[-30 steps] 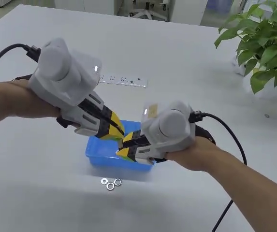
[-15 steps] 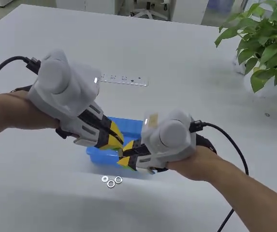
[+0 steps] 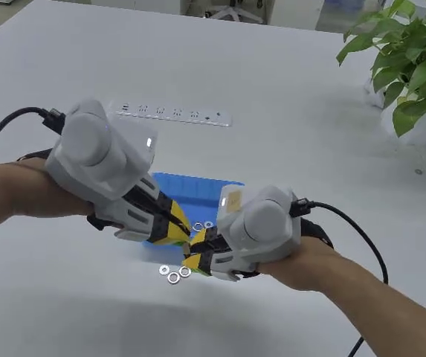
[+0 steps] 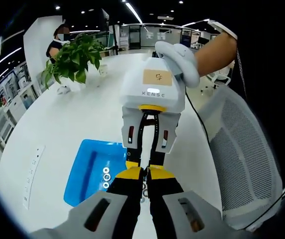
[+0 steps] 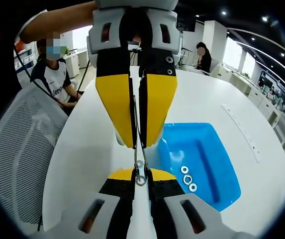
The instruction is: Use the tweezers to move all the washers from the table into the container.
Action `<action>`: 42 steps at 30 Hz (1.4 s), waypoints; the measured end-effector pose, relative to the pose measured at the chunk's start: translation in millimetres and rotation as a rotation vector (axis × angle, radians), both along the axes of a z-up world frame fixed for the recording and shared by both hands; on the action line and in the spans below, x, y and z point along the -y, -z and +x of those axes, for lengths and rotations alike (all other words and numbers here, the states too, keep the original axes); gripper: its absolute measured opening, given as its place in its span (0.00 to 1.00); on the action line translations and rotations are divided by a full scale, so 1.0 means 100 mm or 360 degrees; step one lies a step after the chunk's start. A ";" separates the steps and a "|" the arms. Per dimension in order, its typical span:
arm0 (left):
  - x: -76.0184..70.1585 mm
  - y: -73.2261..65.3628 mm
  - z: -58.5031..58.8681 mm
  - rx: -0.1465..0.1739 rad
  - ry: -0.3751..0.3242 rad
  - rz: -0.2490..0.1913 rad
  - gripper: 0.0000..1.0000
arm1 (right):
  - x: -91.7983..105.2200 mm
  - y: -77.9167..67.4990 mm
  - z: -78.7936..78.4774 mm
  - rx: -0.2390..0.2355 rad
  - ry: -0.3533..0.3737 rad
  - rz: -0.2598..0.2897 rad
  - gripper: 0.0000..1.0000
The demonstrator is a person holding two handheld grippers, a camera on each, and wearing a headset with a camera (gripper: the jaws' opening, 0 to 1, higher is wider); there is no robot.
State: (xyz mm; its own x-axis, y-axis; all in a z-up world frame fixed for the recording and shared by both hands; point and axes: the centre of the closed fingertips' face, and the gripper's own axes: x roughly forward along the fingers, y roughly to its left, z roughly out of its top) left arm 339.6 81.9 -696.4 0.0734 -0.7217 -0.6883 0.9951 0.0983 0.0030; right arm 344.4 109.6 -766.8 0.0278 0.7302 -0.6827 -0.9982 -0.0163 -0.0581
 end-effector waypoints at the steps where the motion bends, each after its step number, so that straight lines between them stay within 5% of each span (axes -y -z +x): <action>1: 0.00 0.01 0.00 -0.0004 -0.0003 -0.0001 0.06 | 0.00 0.02 -0.01 -0.0002 -0.0006 -0.0004 0.12; 18: -0.03 0.22 -0.03 -0.0062 -0.0044 0.0003 0.07 | -0.02 0.24 -0.06 -0.0048 -0.0038 -0.0027 0.12; 42: 0.01 0.27 0.05 -0.0066 -0.0071 -0.0018 0.06 | -0.02 0.32 -0.03 -0.0077 -0.0005 -0.0030 0.10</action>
State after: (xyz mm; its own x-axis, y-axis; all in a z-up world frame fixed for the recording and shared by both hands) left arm 344.2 81.0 -723.3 0.0771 -0.7262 -0.6832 0.9890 0.1425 -0.0398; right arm 341.7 111.8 -798.9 -0.0078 0.7171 -0.6970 -0.9998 -0.0201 -0.0095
